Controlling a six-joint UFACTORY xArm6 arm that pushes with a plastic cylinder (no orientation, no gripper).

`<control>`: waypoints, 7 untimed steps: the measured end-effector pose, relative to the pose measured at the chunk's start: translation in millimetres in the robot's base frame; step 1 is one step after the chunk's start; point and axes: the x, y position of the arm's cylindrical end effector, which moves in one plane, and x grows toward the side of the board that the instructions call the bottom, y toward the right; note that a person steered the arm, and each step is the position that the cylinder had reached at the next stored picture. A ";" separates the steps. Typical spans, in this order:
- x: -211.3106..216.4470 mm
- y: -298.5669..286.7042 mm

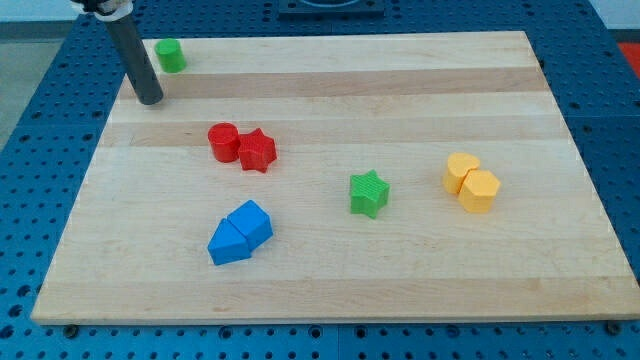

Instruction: Point your arm at the left of the red circle

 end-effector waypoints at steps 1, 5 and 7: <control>0.0 -2.8; 33.5 -0.4; 73.5 19.5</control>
